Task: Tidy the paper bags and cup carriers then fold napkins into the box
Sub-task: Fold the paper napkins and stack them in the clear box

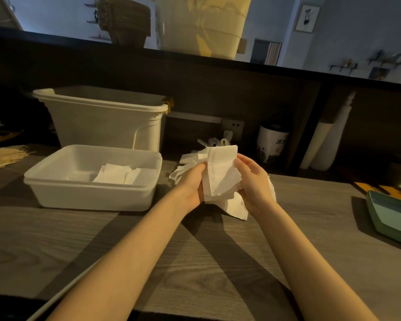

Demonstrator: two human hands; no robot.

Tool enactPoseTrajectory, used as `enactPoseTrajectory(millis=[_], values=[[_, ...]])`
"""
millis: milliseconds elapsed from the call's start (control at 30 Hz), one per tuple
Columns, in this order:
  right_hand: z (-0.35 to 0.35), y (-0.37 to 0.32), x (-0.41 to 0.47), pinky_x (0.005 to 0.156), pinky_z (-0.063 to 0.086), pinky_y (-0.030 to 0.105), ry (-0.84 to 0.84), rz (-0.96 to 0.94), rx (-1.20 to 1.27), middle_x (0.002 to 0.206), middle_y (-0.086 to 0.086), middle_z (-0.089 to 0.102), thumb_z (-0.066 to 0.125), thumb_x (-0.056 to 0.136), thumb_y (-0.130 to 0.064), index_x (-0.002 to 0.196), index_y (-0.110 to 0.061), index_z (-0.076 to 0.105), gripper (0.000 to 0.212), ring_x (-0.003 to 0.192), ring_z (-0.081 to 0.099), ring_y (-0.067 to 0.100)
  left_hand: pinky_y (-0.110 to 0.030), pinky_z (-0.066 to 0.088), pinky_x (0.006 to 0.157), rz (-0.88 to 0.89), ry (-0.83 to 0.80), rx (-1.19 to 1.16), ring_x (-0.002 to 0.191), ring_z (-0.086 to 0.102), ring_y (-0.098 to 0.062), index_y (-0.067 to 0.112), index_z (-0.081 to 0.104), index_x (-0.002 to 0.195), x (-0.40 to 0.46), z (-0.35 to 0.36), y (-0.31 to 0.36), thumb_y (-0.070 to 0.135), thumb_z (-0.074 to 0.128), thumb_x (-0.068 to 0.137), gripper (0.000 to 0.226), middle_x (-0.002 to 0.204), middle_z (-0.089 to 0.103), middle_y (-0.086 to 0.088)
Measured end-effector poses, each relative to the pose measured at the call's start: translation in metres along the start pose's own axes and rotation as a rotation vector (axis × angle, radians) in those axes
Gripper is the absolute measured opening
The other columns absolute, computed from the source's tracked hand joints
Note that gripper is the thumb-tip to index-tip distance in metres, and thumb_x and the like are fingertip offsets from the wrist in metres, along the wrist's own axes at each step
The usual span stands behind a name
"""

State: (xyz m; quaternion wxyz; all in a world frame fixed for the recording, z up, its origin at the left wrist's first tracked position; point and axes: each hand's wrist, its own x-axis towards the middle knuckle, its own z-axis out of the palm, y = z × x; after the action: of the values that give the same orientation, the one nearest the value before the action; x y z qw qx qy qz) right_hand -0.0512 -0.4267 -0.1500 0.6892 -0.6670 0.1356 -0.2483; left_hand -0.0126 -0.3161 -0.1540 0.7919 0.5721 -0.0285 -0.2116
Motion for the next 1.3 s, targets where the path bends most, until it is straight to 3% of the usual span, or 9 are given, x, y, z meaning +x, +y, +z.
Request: enactPoseTrajectory(millis=[100, 167, 367, 533, 633, 767, 967, 1167, 1300], values=[[0.0, 0.002, 0.001, 0.073, 0.049, 0.023, 0.06, -0.03, -0.053, 0.124, 0.004, 0.057, 0.056, 0.093, -0.029, 0.122, -0.022, 0.055, 0.031, 0.11, 0.055, 0.02, -0.031, 0.054, 0.07, -0.006, -0.102, -0.05, 0.089, 0.062, -0.019, 0.024, 0.054, 0.118, -0.002, 0.003, 0.0, 0.054, 0.029, 0.096, 0.045, 0.103, 0.065, -0.005], [-0.001, 0.004, 0.001, 0.072, 0.049, 0.022, 0.074, -0.032, -0.067, 0.124, 0.003, 0.057, 0.056, 0.093, -0.028, 0.117, -0.024, 0.056, 0.024, 0.11, 0.055, 0.02, -0.035, 0.053, 0.08, 0.026, -0.131, 0.007, 0.096, 0.061, -0.021, 0.026, 0.052, 0.119, -0.003, 0.005, 0.0, 0.055, 0.032, 0.094, 0.043, 0.106, 0.063, -0.005], [-0.007, 0.003, 0.001, 0.093, 0.05, 0.037, 0.003, -0.085, -0.198, 0.126, 0.0, 0.054, 0.051, 0.094, -0.037, 0.128, -0.02, 0.053, 0.038, 0.111, 0.051, 0.017, -0.042, 0.048, 0.091, 0.192, 0.038, 0.382, 0.109, 0.052, -0.023, 0.015, 0.046, 0.128, -0.002, 0.005, -0.007, 0.021, 0.05, 0.096, 0.033, 0.117, 0.054, -0.005], [-0.017, 0.0, 0.004, 0.086, 0.054, 0.036, -0.062, -0.179, -0.258, 0.113, 0.001, 0.061, 0.058, 0.089, -0.037, 0.119, -0.016, 0.059, 0.037, 0.106, 0.058, 0.017, -0.037, 0.045, 0.089, 0.188, -0.085, 0.47, 0.109, 0.05, -0.02, 0.013, 0.045, 0.129, -0.006, 0.001, -0.004, 0.018, 0.047, 0.097, 0.032, 0.114, 0.053, -0.002], [-0.021, 0.0, 0.006, 0.081, 0.057, 0.037, -0.055, -0.218, -0.281, 0.091, -0.003, 0.064, 0.06, 0.089, -0.032, 0.094, -0.018, 0.064, 0.015, 0.092, 0.062, 0.014, -0.032, 0.045, 0.084, 0.166, -0.16, 0.45, 0.109, 0.052, -0.018, 0.013, 0.047, 0.127, -0.009, 0.001, -0.002, 0.018, 0.046, 0.097, 0.03, 0.113, 0.055, -0.002], [-0.02, 0.001, 0.01, 0.082, 0.056, 0.038, -0.016, -0.276, -0.318, 0.082, -0.002, 0.063, 0.06, 0.089, -0.032, 0.08, -0.018, 0.062, 0.018, 0.086, 0.063, 0.016, -0.03, 0.047, 0.081, 0.134, -0.178, 0.411, 0.104, 0.054, -0.017, 0.013, 0.047, 0.126, -0.011, 0.001, -0.001, 0.023, 0.045, 0.098, 0.03, 0.109, 0.056, -0.001], [-0.022, 0.001, 0.01, 0.076, 0.055, 0.035, 0.006, -0.281, -0.343, 0.083, 0.004, 0.064, 0.059, 0.09, -0.035, 0.082, -0.012, 0.062, 0.025, 0.086, 0.064, 0.022, -0.034, 0.052, 0.079, 0.057, -0.265, 0.229, 0.095, 0.06, -0.018, 0.025, 0.048, 0.112, -0.015, 0.002, 0.0, 0.034, 0.036, 0.1, 0.019, 0.103, 0.059, -0.003], [-0.024, -0.001, 0.01, 0.067, 0.051, 0.017, 0.005, -0.356, -0.404, 0.098, -0.008, 0.06, 0.061, 0.09, -0.028, 0.105, -0.016, 0.063, 0.02, 0.082, 0.059, 0.005, -0.035, 0.05, 0.082, 0.046, -0.211, 0.206, 0.096, 0.06, -0.02, 0.026, 0.05, 0.104, -0.014, 0.003, -0.001, 0.034, 0.034, 0.101, 0.019, 0.102, 0.06, -0.004], [-0.024, 0.002, 0.012, 0.074, 0.052, 0.028, 0.009, -0.379, -0.473, 0.084, -0.011, 0.058, 0.06, 0.09, -0.028, 0.092, -0.019, 0.061, 0.009, 0.084, 0.058, 0.011, -0.033, 0.05, 0.077, 0.043, -0.207, 0.208, 0.089, 0.06, -0.017, 0.024, 0.048, 0.106, -0.014, 0.004, -0.001, 0.033, 0.034, 0.101, 0.018, 0.097, 0.06, -0.002]])
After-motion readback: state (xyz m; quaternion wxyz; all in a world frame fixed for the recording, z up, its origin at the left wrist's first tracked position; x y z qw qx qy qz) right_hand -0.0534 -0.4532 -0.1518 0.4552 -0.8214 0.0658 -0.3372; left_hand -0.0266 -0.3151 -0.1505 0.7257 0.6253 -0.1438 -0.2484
